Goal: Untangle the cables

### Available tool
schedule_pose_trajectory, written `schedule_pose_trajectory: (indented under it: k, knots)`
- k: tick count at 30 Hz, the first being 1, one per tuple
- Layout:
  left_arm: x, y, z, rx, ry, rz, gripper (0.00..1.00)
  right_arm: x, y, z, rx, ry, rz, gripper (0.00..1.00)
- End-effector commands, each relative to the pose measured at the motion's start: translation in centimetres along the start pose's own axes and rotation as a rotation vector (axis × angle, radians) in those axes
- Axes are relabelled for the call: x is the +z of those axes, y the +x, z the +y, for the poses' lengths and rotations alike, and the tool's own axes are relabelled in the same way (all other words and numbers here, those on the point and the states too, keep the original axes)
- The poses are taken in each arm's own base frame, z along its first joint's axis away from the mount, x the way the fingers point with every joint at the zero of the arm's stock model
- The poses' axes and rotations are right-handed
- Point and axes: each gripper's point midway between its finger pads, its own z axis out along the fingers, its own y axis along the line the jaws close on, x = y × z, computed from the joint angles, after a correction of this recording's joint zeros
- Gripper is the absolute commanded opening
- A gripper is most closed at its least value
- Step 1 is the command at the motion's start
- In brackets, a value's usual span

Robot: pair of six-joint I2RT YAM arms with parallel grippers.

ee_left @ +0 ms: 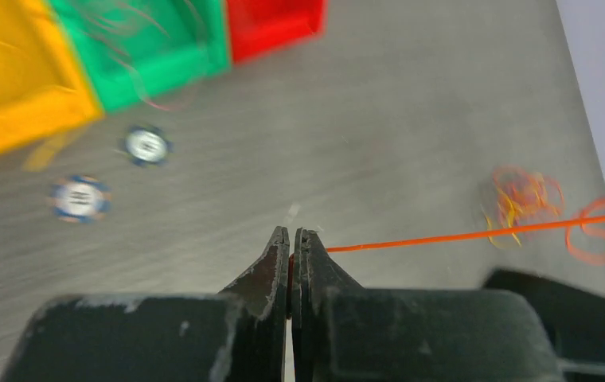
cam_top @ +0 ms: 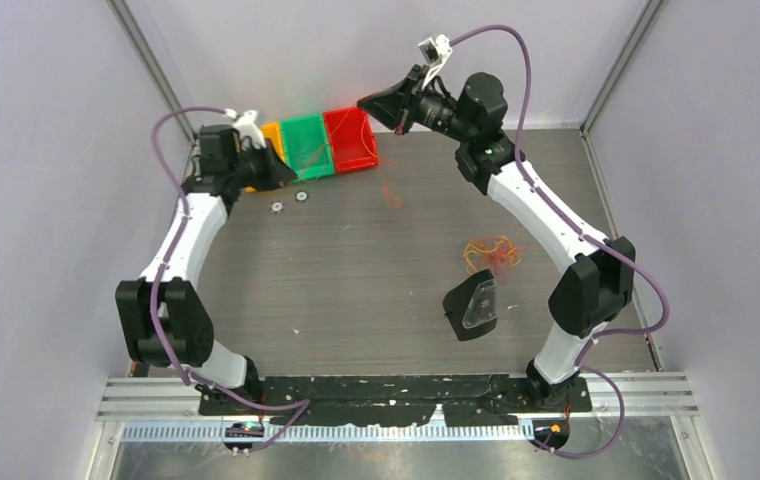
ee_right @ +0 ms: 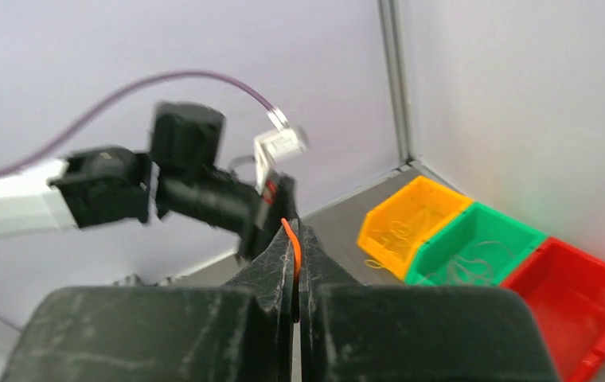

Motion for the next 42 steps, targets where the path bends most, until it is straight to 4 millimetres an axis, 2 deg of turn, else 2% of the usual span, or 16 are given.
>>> schedule_pose_trajectory:
  k: [1, 4, 6, 7, 9, 10, 11, 14, 18, 23, 28, 33, 35, 39, 41, 42]
  knots:
    - [1.3, 5.9, -2.4, 0.011, 0.066, 0.179, 0.0, -0.1, -7.9, 2.5, 0.106, -0.074, -0.187, 0.05]
    - [1.9, 7.7, -5.4, -0.003, 0.192, 0.238, 0.0, 0.2, -8.2, 2.4, 0.143, -0.076, -0.198, 0.05]
    - [1.2, 6.8, -7.2, -0.001, 0.303, 0.208, 0.0, 0.2, -7.5, 2.1, 0.141, -0.067, -0.179, 0.05]
    - [0.5, 5.5, -7.9, 0.007, 0.351, 0.165, 0.09, 0.2, -7.0, 1.9, 0.133, -0.06, -0.166, 0.06]
    - [-1.5, 2.1, -8.7, 0.02, 0.439, 0.057, 0.49, -0.2, -5.6, 1.7, 0.123, -0.063, -0.128, 0.05]
    - [-2.9, 0.0, -8.1, 0.029, 0.446, -0.003, 0.66, -0.5, -4.8, 1.7, 0.126, -0.059, -0.104, 0.05]
    - [-4.1, -1.7, -8.1, 0.062, 0.456, -0.045, 0.74, -0.7, -4.2, 1.9, 0.102, -0.067, -0.088, 0.05]
    - [-7.8, -5.8, -8.5, 0.239, 0.451, -0.144, 0.83, -1.5, -2.2, 2.0, 0.082, -0.068, -0.03, 0.06]
    - [-10.2, -7.7, -11.0, 0.488, 0.478, -0.212, 0.95, -2.0, -0.7, 1.9, 0.058, -0.066, 0.011, 0.05]
    - [-9.2, -6.4, -16.7, 0.665, 0.588, -0.253, 1.0, -1.6, -0.8, 2.0, 0.077, -0.072, 0.003, 0.05]
    - [-6.9, -7.5, -20.9, 0.513, 0.65, -0.387, 0.97, -1.2, -1.8, 2.8, 0.106, -0.089, -0.023, 0.05]
    - [-6.0, -6.4, -24.4, 0.446, 0.67, -0.516, 0.95, -0.9, -3.0, 3.5, 0.149, -0.088, -0.063, 0.05]
    - [-5.4, -5.8, -24.8, 0.412, 0.656, -0.518, 0.97, -0.8, -3.4, 3.7, 0.179, -0.083, -0.078, 0.05]
    - [-2.9, -5.1, -23.4, 0.368, 0.552, -0.524, 0.97, -0.5, -4.5, 3.9, 0.213, -0.083, -0.113, 0.05]
    - [-2.0, -5.3, -23.1, 0.355, 0.533, -0.519, 0.89, -0.5, -4.9, 4.1, 0.224, -0.089, -0.124, 0.05]
    - [-1.8, -5.5, -23.0, 0.352, 0.526, -0.523, 0.81, -0.5, -5.1, 4.3, 0.228, -0.092, -0.129, 0.05]
